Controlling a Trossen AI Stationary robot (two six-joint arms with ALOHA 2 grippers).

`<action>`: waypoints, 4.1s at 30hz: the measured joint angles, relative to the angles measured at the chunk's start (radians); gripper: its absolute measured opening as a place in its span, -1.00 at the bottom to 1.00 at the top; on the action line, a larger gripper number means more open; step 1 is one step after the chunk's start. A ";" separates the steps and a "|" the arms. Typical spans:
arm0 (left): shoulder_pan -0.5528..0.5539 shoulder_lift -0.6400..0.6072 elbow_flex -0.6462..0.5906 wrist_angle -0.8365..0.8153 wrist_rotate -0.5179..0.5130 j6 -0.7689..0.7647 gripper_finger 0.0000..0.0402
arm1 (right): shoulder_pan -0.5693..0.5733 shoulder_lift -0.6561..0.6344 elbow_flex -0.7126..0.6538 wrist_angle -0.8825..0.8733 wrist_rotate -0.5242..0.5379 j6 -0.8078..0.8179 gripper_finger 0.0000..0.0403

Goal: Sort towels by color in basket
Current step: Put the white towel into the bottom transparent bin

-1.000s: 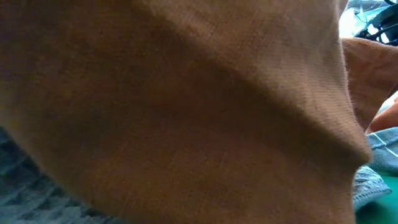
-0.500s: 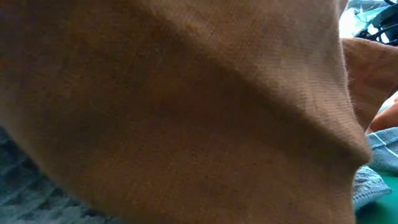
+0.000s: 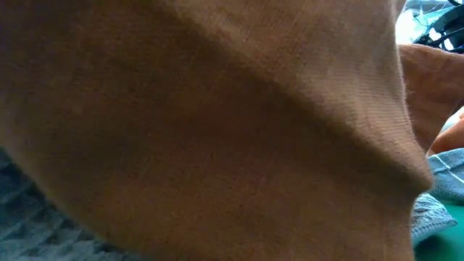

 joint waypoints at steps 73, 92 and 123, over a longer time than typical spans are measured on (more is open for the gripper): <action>0.310 0.002 -0.140 0.576 -0.229 0.776 -0.35 | 0.234 0.593 0.046 1.043 -0.105 0.258 0.23; 0.424 0.003 -0.396 0.988 0.030 1.067 -0.35 | 0.155 1.061 0.662 0.015 0.007 0.136 0.15; 0.629 0.424 -0.211 1.501 0.332 1.184 0.26 | 0.457 0.854 0.691 -0.635 0.052 0.598 0.09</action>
